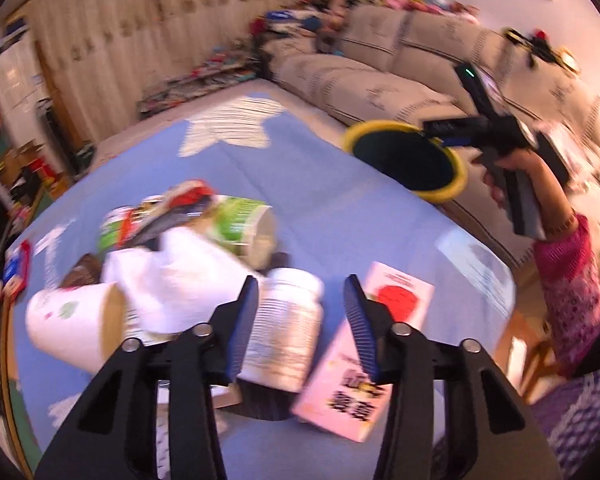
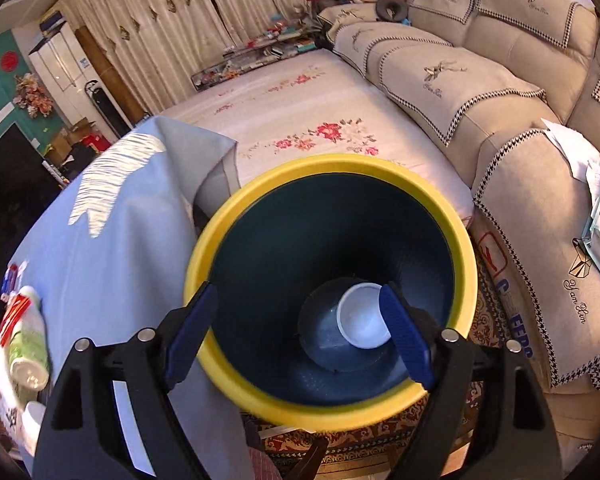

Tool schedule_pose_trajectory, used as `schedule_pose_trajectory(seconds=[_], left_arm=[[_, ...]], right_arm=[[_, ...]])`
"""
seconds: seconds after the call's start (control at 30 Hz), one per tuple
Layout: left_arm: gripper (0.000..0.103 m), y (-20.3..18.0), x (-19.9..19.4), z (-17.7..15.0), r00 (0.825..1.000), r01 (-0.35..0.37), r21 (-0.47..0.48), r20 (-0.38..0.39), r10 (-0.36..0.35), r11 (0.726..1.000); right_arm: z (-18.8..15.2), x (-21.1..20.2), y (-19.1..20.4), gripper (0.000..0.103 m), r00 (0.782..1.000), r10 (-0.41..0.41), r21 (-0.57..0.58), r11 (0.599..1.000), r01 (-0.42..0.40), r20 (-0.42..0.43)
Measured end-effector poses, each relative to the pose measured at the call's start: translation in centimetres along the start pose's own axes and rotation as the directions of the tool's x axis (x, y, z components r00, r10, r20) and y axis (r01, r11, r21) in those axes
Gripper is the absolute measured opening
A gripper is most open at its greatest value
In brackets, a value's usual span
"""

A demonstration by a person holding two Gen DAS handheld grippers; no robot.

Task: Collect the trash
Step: 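Grasp the pink strawberry milk carton with the left gripper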

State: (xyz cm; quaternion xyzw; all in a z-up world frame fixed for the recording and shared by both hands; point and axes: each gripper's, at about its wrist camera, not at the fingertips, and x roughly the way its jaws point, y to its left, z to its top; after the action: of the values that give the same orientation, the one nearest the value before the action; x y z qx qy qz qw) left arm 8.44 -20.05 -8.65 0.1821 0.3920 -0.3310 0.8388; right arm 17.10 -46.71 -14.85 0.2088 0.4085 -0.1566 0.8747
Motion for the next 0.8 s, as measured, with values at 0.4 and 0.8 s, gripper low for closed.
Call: schedule_pose_trajectory(seconds=[0.4, 0.8], left_arm=[[0.049, -5.4, 3.1, 0.2, 0.984, 0.142, 0.265, -0.145, -0.107, 0.954], [0.058, -4.6, 6.5, 0.5, 0.966, 0.164, 0.276, -0.237, -0.099, 0.947]], right_arm=[[-1.8, -5.7, 0.6, 0.082, 0.996, 0.058, -0.043, 0.998, -0.056, 0.061], [-2.6, -5.2, 0.8, 0.082, 0.995, 0.097, -0.047, 0.994, -0.096, 0.024]])
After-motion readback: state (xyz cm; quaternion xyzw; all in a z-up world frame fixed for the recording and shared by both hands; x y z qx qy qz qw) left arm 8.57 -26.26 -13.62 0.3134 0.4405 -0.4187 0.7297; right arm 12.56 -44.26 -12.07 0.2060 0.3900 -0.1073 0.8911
